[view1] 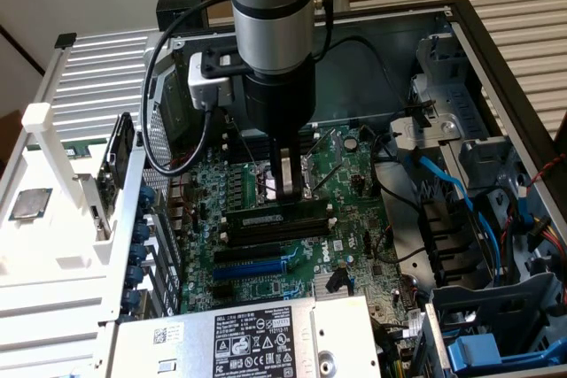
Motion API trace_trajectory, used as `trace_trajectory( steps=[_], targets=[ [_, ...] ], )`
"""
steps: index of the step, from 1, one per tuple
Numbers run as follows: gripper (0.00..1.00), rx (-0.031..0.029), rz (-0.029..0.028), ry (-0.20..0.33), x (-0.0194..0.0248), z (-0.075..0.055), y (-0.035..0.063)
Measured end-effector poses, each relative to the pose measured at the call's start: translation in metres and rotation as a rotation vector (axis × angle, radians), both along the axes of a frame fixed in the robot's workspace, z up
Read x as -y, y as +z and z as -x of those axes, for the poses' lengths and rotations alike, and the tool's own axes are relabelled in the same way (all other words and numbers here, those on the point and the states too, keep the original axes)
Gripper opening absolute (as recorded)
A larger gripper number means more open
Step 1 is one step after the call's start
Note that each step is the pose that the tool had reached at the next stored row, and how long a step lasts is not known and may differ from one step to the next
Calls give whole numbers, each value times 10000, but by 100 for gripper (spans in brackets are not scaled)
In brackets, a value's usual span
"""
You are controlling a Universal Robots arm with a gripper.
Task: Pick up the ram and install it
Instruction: 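Insert the ram into the slot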
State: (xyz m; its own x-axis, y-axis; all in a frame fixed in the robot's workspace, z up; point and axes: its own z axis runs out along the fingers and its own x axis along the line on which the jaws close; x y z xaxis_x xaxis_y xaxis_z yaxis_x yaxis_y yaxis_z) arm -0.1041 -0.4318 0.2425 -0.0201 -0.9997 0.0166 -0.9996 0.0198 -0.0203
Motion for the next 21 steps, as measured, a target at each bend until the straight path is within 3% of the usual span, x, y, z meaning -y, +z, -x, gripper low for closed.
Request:
trace_trajectory(
  steps=[18, 21],
  targets=[
    [12, -2, 37, 52, -21, 0, -30],
    [12, -33, 51, 60, -23, 0, -30]
  ],
)
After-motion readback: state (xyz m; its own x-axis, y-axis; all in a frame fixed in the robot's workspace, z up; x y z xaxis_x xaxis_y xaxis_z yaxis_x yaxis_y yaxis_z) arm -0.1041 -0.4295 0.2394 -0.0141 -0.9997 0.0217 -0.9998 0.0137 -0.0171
